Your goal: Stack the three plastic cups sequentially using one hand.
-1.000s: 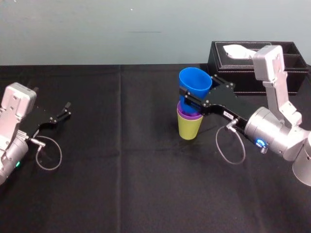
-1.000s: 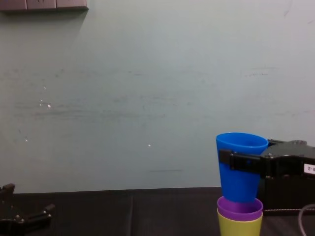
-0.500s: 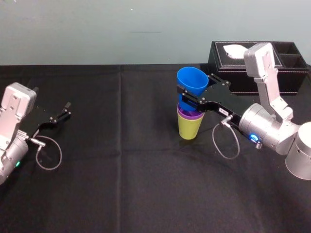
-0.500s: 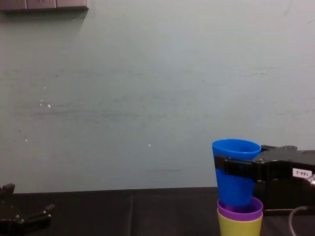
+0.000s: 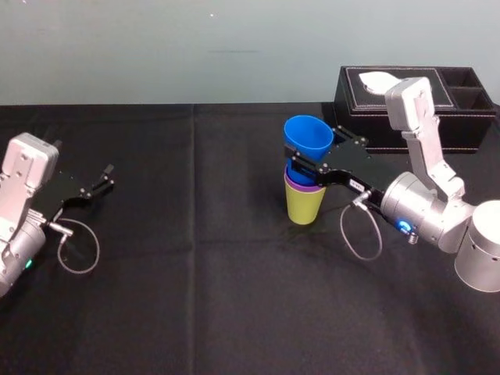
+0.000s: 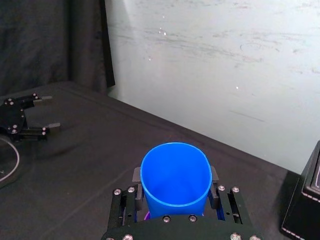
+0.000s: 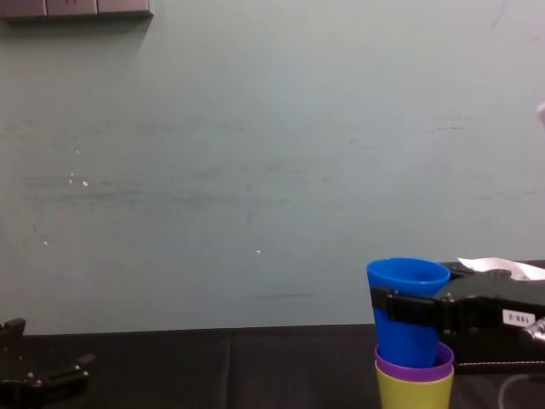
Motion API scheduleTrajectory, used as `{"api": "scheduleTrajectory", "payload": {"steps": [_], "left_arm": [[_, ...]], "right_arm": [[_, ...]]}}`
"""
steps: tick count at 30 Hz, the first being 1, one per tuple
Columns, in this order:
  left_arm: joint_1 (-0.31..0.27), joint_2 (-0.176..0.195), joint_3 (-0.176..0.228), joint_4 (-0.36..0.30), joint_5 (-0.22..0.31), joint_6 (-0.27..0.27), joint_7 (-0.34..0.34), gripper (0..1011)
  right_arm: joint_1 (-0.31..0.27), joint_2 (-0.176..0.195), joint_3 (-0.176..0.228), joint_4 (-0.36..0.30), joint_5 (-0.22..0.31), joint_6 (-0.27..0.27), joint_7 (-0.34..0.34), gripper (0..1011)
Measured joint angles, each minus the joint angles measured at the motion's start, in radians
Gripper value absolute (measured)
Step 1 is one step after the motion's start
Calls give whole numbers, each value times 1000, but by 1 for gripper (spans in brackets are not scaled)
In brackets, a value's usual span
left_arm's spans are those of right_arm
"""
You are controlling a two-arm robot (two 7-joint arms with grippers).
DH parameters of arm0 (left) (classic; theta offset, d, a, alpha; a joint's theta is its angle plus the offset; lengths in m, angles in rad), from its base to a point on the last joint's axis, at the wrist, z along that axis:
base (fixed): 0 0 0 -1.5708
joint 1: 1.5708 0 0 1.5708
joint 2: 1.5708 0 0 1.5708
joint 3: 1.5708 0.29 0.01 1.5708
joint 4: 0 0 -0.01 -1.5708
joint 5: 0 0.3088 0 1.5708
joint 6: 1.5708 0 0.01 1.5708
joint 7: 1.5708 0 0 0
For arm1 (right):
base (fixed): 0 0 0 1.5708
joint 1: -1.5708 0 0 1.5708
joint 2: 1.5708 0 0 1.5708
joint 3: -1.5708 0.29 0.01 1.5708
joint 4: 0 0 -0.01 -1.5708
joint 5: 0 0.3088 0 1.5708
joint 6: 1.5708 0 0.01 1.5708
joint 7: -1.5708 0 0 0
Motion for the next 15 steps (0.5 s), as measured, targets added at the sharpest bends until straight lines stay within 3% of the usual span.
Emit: {"api": "scheduleTrajectory", "payload": {"steps": [15], "left_arm": [[0, 0, 0, 0, 0, 0, 0, 1011]], "right_arm": [[-13, -7, -6, 30, -14, -8, 2, 723]]}}
